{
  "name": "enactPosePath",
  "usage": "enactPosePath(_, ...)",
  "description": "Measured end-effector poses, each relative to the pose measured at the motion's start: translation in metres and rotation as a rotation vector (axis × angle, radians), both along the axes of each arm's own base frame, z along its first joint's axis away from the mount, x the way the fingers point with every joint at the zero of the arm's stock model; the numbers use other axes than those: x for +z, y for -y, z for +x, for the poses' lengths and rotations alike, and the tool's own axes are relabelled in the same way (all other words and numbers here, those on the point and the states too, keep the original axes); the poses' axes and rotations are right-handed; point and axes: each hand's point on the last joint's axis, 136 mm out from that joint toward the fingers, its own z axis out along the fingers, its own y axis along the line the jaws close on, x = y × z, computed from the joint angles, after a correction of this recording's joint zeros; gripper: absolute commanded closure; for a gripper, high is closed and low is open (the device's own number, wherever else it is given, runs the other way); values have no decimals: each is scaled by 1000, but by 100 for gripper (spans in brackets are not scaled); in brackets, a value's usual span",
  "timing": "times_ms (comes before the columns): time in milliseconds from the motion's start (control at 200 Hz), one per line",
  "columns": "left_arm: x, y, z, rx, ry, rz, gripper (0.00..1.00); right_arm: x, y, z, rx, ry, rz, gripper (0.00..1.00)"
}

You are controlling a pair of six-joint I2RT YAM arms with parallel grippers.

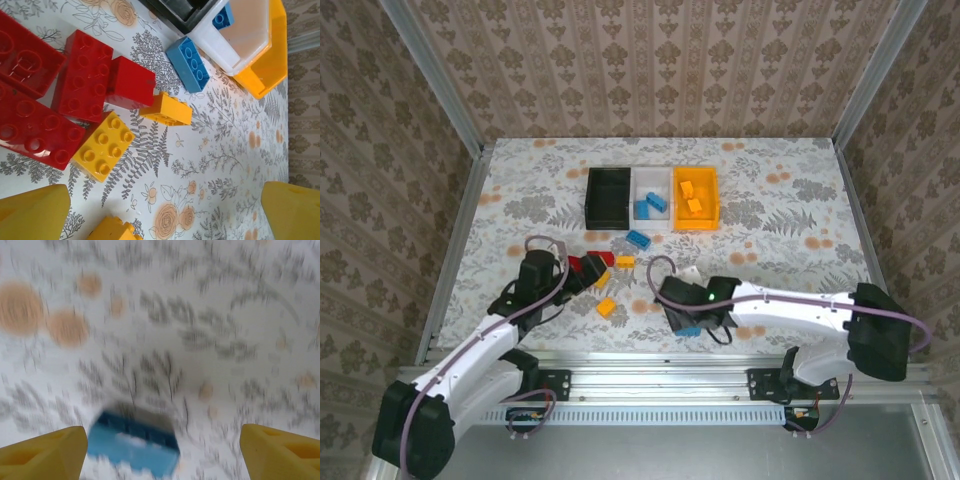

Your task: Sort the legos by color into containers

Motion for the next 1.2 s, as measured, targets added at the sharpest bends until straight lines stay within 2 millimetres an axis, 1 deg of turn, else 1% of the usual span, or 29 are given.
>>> enactPosePath(50,4,6,-2,-27,11,-2,0,-2,2,-14,15,-24,3,14)
enactPosePath(105,9,10,-3,-49,26,-6,0,-5,3,-24,31,-47,0,13)
enactPosePath(240,15,16,-3,-72,49,-11,0,-16,4,-37,46,-92,-23,13)
enactPosePath(395,16,19,-5,-90,59,-11,0,-37,8,-38,42,-129,-103,12)
enactPosePath(535,16,19,-5,-94,63,-8,0,-50,12,-36,42,-149,-154,12)
enactPosePath(670,18,19,-5,-94,72,-7,0,-60,16,-28,25,-162,-180,13)
enactPosePath(765,18,18,-4,-92,76,-3,0,-61,15,-20,14,-179,-155,21)
enactPosePath(820,18,18,-4,-91,76,-3,0,-61,14,-9,5,-165,-134,24)
enactPosePath(905,18,18,-4,-90,79,1,0,-60,10,6,-3,-139,-98,32)
enactPosePath(955,18,17,-4,-89,80,2,0,-61,8,11,10,-129,-90,37)
enactPosePath(1025,18,17,-3,-88,82,5,0,-64,5,14,26,-127,-86,48)
enactPosePath(1110,18,16,-3,-91,83,15,0,-65,-2,13,39,-135,-61,70)
enactPosePath(1130,18,16,-3,-92,84,17,0,-65,-4,13,47,-132,-58,74)
enactPosePath(1155,18,16,-3,-93,84,21,0,-65,-6,13,53,-135,-49,77)
enactPosePath(1200,19,16,-3,-93,83,27,0,-64,-7,13,51,-131,-42,78)
